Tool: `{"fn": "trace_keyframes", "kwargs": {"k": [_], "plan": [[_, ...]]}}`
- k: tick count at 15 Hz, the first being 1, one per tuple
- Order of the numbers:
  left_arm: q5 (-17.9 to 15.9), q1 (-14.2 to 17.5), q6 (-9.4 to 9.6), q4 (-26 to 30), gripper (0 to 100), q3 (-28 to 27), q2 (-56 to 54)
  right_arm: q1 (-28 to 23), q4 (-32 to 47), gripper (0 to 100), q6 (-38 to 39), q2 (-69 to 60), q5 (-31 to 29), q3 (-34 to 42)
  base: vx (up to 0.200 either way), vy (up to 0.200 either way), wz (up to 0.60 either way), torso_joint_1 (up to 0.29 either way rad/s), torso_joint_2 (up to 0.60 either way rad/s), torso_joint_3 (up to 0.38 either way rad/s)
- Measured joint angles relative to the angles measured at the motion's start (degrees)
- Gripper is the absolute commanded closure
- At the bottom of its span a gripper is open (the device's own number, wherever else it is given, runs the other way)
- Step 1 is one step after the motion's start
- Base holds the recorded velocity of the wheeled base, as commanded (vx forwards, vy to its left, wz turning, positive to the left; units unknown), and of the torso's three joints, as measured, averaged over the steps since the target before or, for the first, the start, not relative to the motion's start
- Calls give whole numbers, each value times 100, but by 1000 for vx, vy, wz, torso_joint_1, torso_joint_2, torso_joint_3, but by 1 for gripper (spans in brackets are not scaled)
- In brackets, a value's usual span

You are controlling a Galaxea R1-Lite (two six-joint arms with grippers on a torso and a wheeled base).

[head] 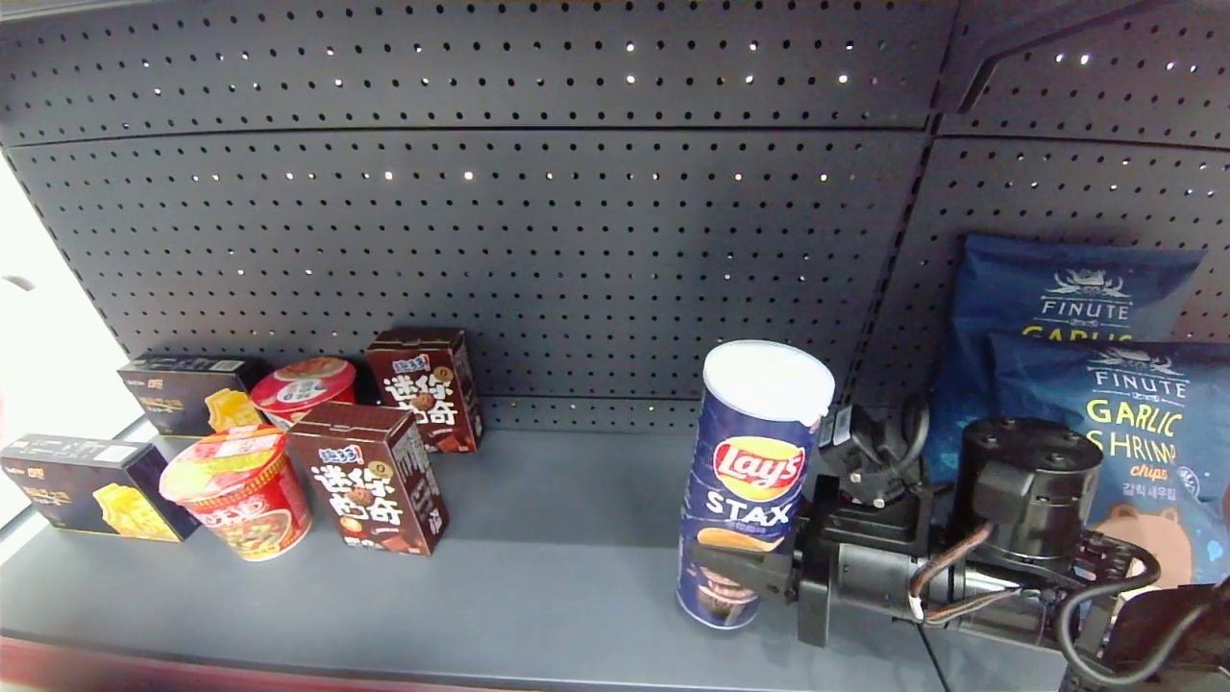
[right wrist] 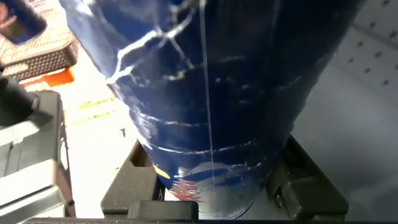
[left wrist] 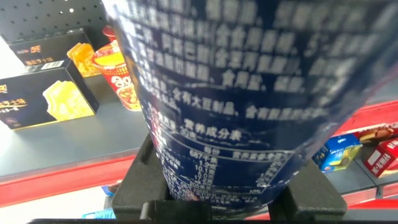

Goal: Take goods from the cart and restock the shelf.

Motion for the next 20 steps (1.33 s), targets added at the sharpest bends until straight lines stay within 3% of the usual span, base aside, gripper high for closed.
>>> {"fn": "trace_keyframes", "kwargs": {"k": [8, 19, 20], "plan": [[11, 50, 0, 2, 100, -34, -28, 50, -20, 100, -33, -22, 2, 460, 0, 0, 0, 0, 0, 0], [11, 50, -2, 12, 100, 22, -72, 141, -230, 100, 18, 494, 10, 311, 0, 0, 0, 0, 0, 0], [9, 52, -2, 13, 100, 46, -88, 140, -230, 0, 5, 533, 27, 300, 0, 0, 0, 0, 0, 0]]}}
